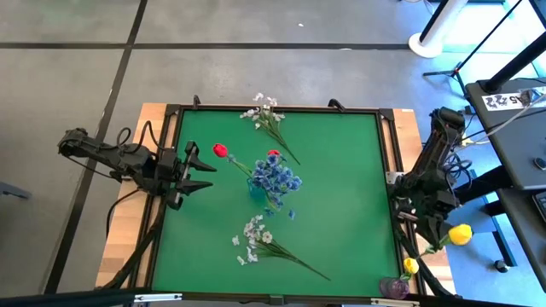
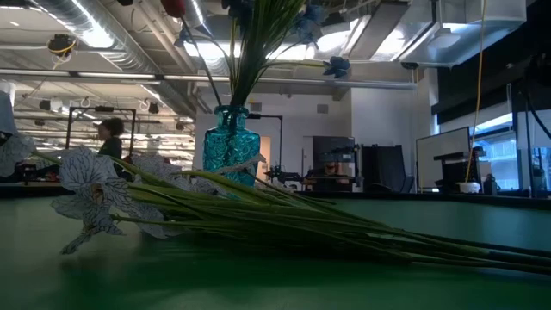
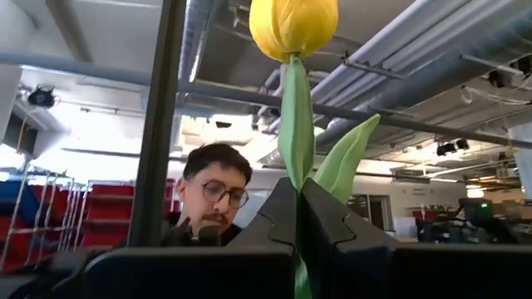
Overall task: Sort flowers into vase by color
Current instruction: Put the yellow flower into the purple vase
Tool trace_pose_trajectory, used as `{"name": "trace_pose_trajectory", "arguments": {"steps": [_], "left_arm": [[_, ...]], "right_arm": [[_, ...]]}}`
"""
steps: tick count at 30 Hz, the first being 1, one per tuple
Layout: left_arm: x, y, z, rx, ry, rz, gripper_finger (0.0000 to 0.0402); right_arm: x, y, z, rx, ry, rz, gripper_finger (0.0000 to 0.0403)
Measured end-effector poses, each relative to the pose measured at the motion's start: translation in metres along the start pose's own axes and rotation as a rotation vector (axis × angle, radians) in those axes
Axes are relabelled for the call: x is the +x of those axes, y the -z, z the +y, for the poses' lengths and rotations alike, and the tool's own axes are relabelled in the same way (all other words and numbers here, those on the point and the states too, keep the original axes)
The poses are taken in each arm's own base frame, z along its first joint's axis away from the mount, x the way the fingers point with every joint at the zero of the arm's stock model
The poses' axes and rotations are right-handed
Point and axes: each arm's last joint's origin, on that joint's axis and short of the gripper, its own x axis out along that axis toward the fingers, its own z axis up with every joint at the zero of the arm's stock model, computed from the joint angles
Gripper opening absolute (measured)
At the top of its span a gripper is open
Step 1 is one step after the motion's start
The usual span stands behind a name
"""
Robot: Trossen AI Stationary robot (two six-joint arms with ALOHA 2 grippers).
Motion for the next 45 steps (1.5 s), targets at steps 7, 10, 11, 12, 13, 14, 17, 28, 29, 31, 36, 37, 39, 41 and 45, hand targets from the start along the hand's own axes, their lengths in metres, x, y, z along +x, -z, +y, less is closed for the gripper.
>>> {"name": "trace_pose_trajectory", "arguments": {"steps": [7, 10, 11, 12, 13, 14, 17, 28, 29, 31, 36, 37, 39, 41, 45], "left_arm": [[0.0, 0.0, 0.0, 0.0, 0.0, 0.001, 0.0185], [0.0, 0.0, 0.0, 0.0, 0.0, 0.0, 0.0185], [0.0, 0.0, 0.0, 0.0, 0.0, 0.0, 0.0185], [0.0, 0.0, 0.0, 0.0, 0.0, 0.0, 0.0185], [0.0, 0.0, 0.0, 0.0, 0.0, 0.0, 0.0185], [0.0, 0.0, 0.0, 0.0, 0.0, 0.0, 0.0185], [0.0, 0.0, 0.0, 0.0, 0.0, 0.0, 0.0185], [0.0, 0.0, 0.0, 0.0, 0.0, 0.0, 0.0185], [0.0, 0.0, 0.0, 0.0, 0.0, 0.0, 0.0185], [0.0, 0.0, 0.0, 0.0, 0.0, 0.0, 0.0185], [0.0, 0.0, 0.0, 0.0, 0.0, 0.0, 0.0185], [0.0, 0.0, 0.0, 0.0, 0.0, 0.0, 0.0185], [0.0, 0.0, 0.0, 0.0, 0.001, 0.0, 0.0185], [0.0, 0.0, 0.0, 0.0, 0.0, 0.0, 0.0185], [0.0, 0.0, 0.0, 0.0, 0.0, 0.0, 0.0185]], "right_arm": [[0.007, 0.015, 0.009, -0.052, -0.008, 0.056, 0.0002], [0.009, 0.018, 0.012, -0.059, -0.022, 0.048, 0.0002], [0.009, 0.019, 0.012, -0.059, -0.022, 0.049, 0.0002], [0.01, 0.02, 0.012, -0.059, -0.023, 0.048, 0.0002], [0.01, 0.021, 0.012, -0.059, -0.022, 0.05, 0.0002], [0.01, 0.023, 0.012, -0.054, -0.022, 0.056, 0.0002], [0.011, 0.026, 0.012, -0.032, -0.021, 0.074, 0.0002], [0.025, 0.025, 0.012, -0.049, -0.024, 0.085, 0.0003], [0.025, 0.026, 0.012, -0.051, -0.025, 0.095, 0.0003], [0.026, 0.026, 0.012, -0.051, -0.025, 0.096, 0.0003], [0.026, 0.019, 0.013, -0.042, -0.046, 0.032, 0.0003], [0.026, 0.018, 0.013, -0.038, -0.048, 0.019, 0.0003], [0.026, 0.016, 0.013, -0.037, -0.047, 0.0, 0.0003], [0.026, 0.015, 0.013, -0.037, -0.046, -0.013, 0.0003], [0.026, 0.012, 0.012, -0.038, -0.045, -0.044, 0.0003]]}}
